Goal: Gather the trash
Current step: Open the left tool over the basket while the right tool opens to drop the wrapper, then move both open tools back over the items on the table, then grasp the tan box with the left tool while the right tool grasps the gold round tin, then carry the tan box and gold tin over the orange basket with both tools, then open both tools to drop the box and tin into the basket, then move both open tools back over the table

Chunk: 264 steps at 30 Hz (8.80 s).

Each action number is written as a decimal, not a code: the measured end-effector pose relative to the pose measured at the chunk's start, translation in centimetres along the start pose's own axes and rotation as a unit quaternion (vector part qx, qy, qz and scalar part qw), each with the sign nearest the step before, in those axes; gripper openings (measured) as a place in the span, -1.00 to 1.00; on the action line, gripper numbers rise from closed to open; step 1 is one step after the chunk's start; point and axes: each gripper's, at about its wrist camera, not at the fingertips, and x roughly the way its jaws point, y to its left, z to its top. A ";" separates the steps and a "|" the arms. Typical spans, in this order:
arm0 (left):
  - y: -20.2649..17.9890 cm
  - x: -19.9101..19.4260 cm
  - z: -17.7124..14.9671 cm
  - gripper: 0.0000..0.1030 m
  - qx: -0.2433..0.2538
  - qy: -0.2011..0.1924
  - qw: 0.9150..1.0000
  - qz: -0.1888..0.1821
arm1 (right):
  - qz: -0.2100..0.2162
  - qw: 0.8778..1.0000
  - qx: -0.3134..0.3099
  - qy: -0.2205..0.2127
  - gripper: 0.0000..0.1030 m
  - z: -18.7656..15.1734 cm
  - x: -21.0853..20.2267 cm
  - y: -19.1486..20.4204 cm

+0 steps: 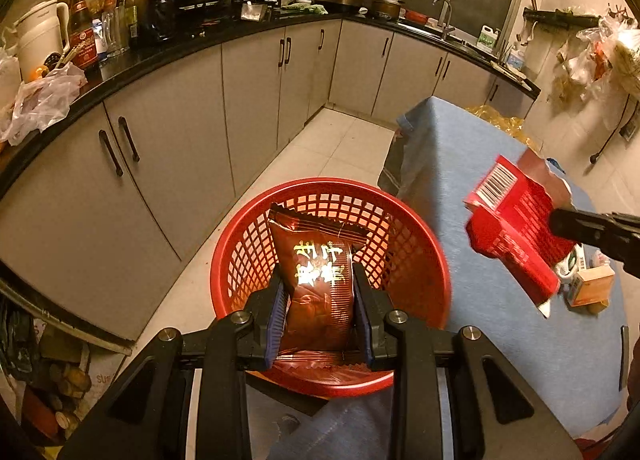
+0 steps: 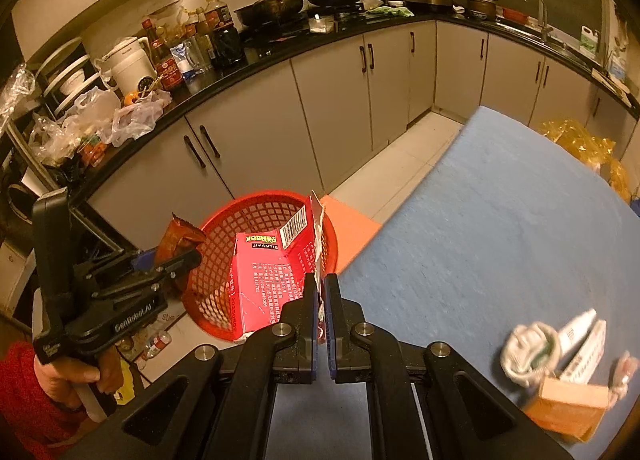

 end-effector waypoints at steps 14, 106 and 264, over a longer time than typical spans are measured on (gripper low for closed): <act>0.6 1.2 1.7 0.15 -0.012 -0.006 1.000 0.005 | -0.003 1.000 -0.003 0.007 -0.76 3.4 4.1 1.6; -39.4 5.3 -9.8 -0.58 0.367 0.148 0.902 -0.175 | -0.034 0.942 0.334 -0.015 -0.50 -24.9 -20.4 -28.5; -17.5 -0.6 -2.7 0.35 0.168 0.031 0.982 -0.080 | -0.075 0.972 0.219 0.042 -0.33 -10.5 -5.6 -11.5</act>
